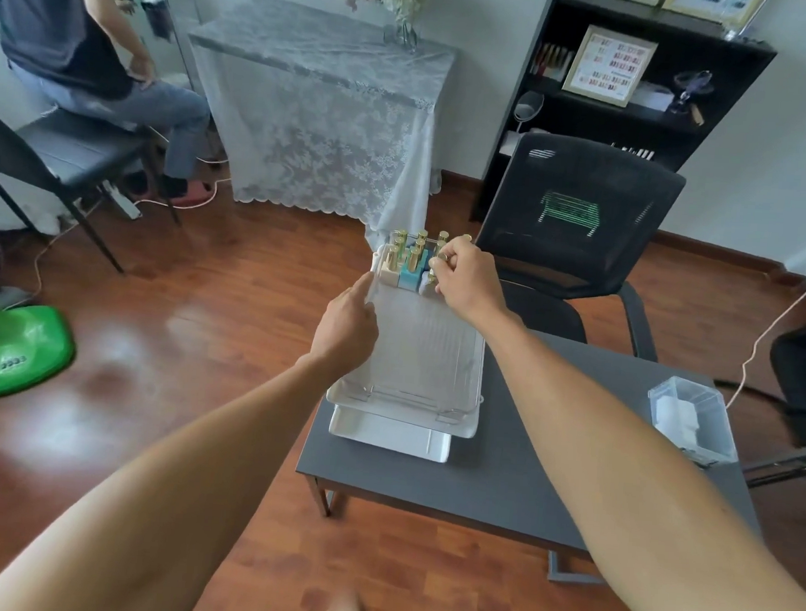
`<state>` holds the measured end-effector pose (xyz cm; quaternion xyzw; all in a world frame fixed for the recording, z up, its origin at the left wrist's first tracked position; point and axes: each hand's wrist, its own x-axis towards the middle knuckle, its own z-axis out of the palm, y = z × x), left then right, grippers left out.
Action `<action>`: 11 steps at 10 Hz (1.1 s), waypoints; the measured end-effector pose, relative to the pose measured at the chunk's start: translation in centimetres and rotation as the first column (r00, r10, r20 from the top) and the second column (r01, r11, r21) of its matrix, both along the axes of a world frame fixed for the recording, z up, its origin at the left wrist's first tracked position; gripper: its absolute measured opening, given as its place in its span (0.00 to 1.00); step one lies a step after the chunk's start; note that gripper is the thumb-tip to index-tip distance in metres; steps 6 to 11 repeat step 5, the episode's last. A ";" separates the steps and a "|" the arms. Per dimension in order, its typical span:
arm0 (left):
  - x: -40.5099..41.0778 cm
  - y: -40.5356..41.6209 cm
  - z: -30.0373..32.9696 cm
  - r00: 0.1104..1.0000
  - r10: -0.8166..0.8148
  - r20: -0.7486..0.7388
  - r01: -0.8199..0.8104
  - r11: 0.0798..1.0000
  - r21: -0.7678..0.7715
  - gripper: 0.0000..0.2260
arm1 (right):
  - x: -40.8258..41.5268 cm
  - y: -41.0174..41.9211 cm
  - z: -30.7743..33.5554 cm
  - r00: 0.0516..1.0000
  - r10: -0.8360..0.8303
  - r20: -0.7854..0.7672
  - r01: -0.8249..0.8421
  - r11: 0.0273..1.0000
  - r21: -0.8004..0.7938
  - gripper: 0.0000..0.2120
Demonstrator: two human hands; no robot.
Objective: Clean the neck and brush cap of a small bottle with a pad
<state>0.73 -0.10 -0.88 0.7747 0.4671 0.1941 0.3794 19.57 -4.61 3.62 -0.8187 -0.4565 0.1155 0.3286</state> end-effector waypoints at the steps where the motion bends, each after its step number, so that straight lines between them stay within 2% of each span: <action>1: -0.1 0.0 0.1 1.000 -0.003 0.009 0.003 1.000 -0.004 0.26 | -0.1 0.3 0.0 1.000 -0.015 -0.005 0.015 1.000 -0.002 0.06; 4: -0.1 -0.1 0.2 1.000 -0.015 -0.018 0.015 1.000 0.005 0.27 | -0.1 0.3 0.2 0.994 -0.091 0.060 0.089 0.995 0.038 0.10; 5: 0.0 -0.4 0.9 0.994 0.001 -0.108 0.012 0.993 0.118 0.26 | 0.2 -0.7 1.0 0.986 -0.163 0.039 0.157 0.981 0.112 0.13; 11: 0.0 -0.4 0.9 0.994 0.001 -0.108 0.012 0.993 0.118 0.26 | 0.2 -0.7 1.0 0.986 -0.163 0.039 0.157 0.981 0.112 0.13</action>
